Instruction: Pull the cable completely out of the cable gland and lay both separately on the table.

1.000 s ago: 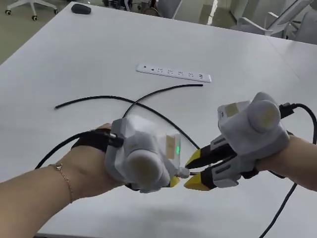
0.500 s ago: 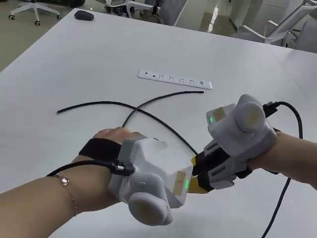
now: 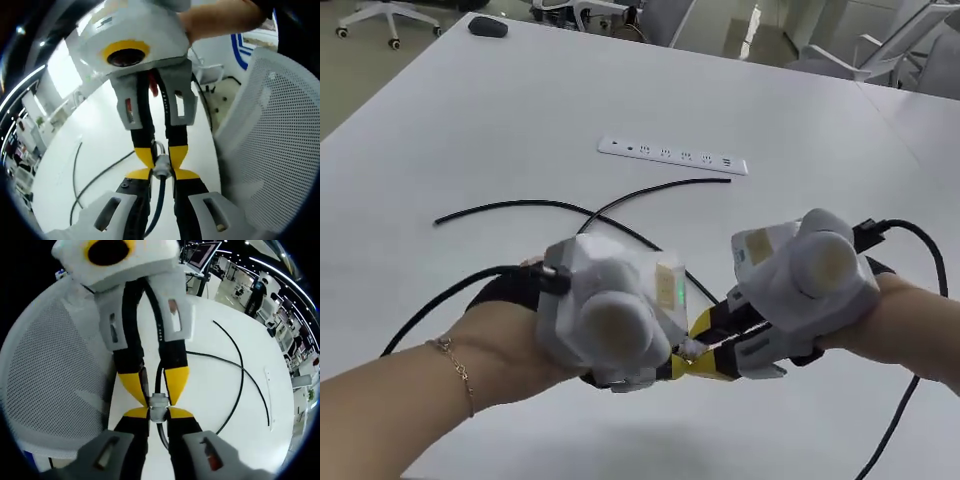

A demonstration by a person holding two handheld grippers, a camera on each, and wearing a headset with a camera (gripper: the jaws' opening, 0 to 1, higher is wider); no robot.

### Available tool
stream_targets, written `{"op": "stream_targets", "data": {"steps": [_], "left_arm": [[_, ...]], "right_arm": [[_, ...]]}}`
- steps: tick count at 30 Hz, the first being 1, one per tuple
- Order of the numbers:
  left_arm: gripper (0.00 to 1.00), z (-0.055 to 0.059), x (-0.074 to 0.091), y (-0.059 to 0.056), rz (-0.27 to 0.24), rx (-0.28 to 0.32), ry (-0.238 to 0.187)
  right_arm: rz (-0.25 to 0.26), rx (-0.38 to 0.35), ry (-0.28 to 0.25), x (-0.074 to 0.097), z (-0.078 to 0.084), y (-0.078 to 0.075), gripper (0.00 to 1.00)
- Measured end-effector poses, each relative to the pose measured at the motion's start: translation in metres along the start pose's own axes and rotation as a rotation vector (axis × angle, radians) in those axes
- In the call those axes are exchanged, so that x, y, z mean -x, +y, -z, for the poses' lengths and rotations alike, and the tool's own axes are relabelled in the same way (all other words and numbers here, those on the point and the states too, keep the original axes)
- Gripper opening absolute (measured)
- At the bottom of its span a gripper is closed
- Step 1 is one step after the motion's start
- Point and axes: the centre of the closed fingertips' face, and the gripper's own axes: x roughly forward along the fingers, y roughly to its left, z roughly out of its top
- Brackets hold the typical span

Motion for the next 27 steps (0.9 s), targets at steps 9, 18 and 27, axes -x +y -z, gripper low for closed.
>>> {"op": "stream_targets", "data": {"steps": [9, 18, 27], "left_arm": [[0.16, 0.003, 0.005, 0.000, 0.088, 0.336, -0.043], [0.17, 0.000, 0.010, 0.000, 0.182, 0.651, -0.113], [0.17, -0.006, 0.013, 0.001, 0.213, 0.794, -0.173]], "right_arm": [[0.127, 0.144, 0.046, -0.003, -0.004, -0.002, 0.11], [0.299, 0.246, 0.062, 0.006, -0.010, -0.005, 0.11], [0.389, 0.236, 0.092, 0.010, -0.012, -0.011, 0.12]]}}
